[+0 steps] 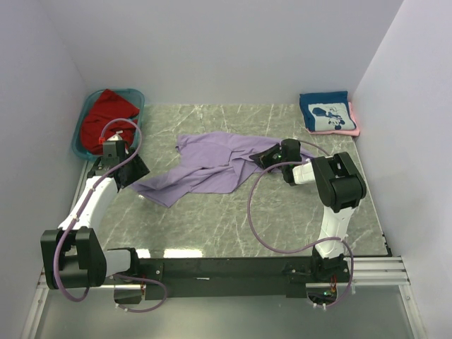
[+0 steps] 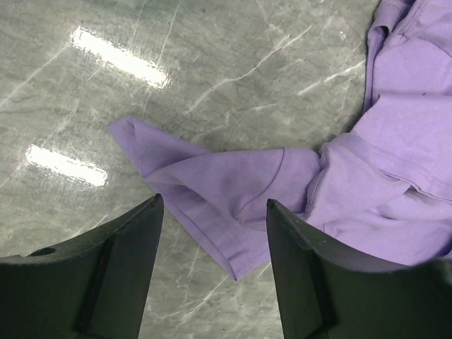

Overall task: Fold and stack the t-shirts
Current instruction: Flatten the tshirt out

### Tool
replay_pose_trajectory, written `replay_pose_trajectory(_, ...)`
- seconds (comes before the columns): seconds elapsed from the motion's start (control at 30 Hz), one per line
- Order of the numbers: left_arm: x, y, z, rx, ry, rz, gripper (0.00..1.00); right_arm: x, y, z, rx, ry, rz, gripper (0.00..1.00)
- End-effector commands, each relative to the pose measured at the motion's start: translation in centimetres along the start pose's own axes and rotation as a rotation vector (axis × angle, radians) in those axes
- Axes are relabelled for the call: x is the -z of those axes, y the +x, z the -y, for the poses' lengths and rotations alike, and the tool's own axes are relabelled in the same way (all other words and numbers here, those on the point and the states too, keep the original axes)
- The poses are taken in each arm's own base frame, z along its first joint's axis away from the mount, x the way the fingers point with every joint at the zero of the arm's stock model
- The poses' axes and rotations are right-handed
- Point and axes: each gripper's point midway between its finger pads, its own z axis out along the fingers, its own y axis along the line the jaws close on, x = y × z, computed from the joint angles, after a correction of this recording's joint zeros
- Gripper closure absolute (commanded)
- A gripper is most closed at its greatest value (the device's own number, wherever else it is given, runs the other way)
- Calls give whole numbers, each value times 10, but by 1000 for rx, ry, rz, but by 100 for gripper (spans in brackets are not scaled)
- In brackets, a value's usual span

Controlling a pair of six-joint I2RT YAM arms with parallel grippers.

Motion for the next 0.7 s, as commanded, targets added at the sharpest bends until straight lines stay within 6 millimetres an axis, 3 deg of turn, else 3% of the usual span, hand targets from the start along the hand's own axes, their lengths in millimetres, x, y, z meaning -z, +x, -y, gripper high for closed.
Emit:
replay_pose_trajectory(0.0, -4, 0, -1, 15, -5, 3, 34, 9, -12, -33, 54, -68, 41, 100)
replay_pose_trajectory(0.17, -5, 11, -11, 49, -55, -26, 34, 21, -12, -42, 104, -62, 49, 100)
replay_pose_trajectory(0.4, -3, 28, -45, 174, -223, -24, 37, 41, -7, -55, 212, -57, 27, 100)
replay_pose_trajectory(0.53, -6, 29, -61, 139, -292, -29, 36, 50, -1, -58, 250, -78, 10, 100)
replay_pose_trajectory(0.67, -12, 28, -58, 76, -266, -45, 40, 55, 2, -60, 298, -85, 3, 100)
